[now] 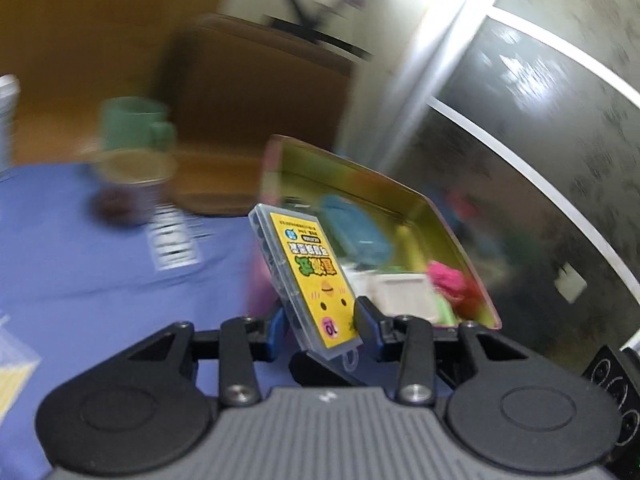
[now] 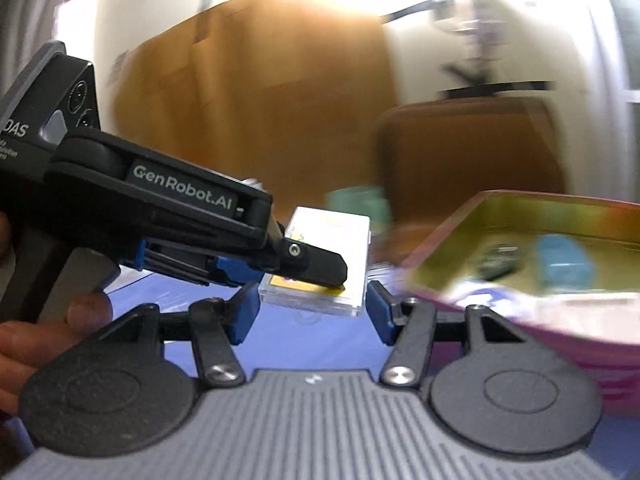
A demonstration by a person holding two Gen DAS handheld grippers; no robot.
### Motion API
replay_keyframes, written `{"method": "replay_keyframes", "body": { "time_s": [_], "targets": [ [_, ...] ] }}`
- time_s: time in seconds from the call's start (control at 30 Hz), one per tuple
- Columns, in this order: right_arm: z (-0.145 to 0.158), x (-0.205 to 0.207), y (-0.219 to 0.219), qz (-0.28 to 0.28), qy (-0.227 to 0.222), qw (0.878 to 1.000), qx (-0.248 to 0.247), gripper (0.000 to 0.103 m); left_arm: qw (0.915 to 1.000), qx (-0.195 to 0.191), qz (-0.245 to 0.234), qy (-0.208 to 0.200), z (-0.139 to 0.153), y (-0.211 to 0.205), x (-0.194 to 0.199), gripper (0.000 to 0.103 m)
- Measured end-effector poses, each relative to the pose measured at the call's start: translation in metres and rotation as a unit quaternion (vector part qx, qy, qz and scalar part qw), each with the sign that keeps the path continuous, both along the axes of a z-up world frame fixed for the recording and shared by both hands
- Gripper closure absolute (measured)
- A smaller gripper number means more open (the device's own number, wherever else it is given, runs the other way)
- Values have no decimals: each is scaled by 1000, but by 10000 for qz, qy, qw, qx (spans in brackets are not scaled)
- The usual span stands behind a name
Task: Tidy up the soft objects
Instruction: 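Drop the yellow card case into the tin with the left gripper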
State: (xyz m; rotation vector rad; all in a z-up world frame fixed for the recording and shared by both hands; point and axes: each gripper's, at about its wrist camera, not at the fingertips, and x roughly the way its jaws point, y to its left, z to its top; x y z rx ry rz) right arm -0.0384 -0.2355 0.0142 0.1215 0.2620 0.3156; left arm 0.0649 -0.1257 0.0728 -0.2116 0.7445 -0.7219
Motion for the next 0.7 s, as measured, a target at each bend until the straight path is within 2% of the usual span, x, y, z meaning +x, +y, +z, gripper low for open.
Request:
{"method": "replay_keyframes", "body": {
  "time_s": [0.23, 0.4, 0.47, 0.53, 0.7],
  "targets": [
    [-3, 2, -85, -1163, 97, 9926, 340, 43, 9963, 217, -834, -19, -8, -112, 19, 67],
    [-9, 13, -121, -1679, 320, 9848, 322, 42, 9941, 400, -1008, 43, -18, -162, 37, 62],
    [-11, 32, -127, -2004, 396, 9789, -54, 42, 9943, 580, -887, -75, -20, -170, 41, 62],
    [-15, 51, -136, -2434, 515, 9675, -463, 39, 9949, 619, -762, -244, -20, -170, 40, 58],
    [-22, 47, -149, -2459, 400, 9682, -210, 41, 9941, 670, -718, -461, -16, -156, 31, 58]
  ]
}}
